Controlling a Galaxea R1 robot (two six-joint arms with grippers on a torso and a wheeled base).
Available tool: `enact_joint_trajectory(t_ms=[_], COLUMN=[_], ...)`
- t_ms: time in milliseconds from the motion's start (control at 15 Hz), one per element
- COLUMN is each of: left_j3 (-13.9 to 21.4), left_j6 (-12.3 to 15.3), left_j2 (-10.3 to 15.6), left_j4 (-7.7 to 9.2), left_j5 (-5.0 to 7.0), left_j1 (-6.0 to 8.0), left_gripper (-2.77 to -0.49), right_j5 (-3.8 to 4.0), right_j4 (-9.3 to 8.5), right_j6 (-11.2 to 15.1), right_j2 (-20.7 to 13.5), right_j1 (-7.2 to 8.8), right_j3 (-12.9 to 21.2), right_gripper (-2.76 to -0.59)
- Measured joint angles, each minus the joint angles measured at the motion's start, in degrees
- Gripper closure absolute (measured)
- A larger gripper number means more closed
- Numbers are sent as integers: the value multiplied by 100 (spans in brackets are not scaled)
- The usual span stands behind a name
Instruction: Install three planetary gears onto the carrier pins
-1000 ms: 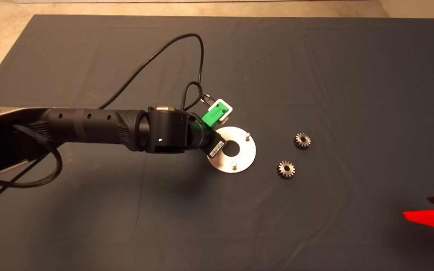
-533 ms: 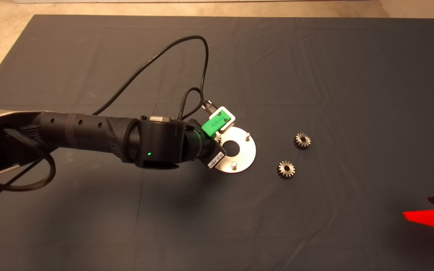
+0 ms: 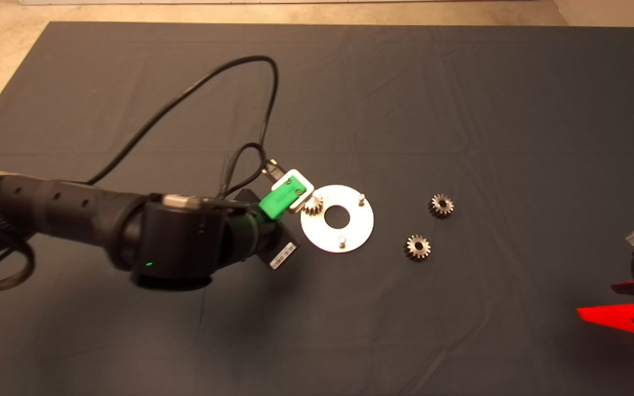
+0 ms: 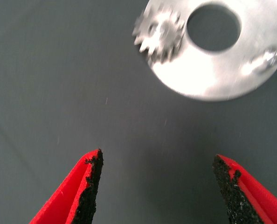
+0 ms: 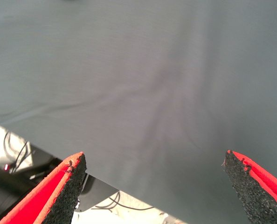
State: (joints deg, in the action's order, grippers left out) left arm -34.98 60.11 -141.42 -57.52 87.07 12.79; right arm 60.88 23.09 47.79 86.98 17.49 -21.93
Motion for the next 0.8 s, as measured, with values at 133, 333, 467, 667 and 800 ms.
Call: enact_joint_trajectory(t_ms=[133, 333, 467, 667, 800], left_j3=[371, 1055, 1258, 1382, 1428], left_j6=[370, 1030, 1263, 1481, 1570], left_j2=[299, 524, 588, 673, 686], left_j4=[239, 500, 551, 615, 634], left_j5=[48, 37, 33, 39, 37], left_j1=[27, 27, 27, 25, 27], left_gripper=[-164, -176, -190, -191, -195], right_j5=[15, 44, 66, 295, 629], right_j4=[0, 2, 2, 27, 52], right_j6=[2, 34, 174, 336, 425], right_j2=[462, 1147, 1557, 2577, 2724], right_j1=[-2, -2, -2, -2, -2], right_j3=[-12, -47, -130, -499, -624], right_gripper=[-221, -221, -221, -221, -221])
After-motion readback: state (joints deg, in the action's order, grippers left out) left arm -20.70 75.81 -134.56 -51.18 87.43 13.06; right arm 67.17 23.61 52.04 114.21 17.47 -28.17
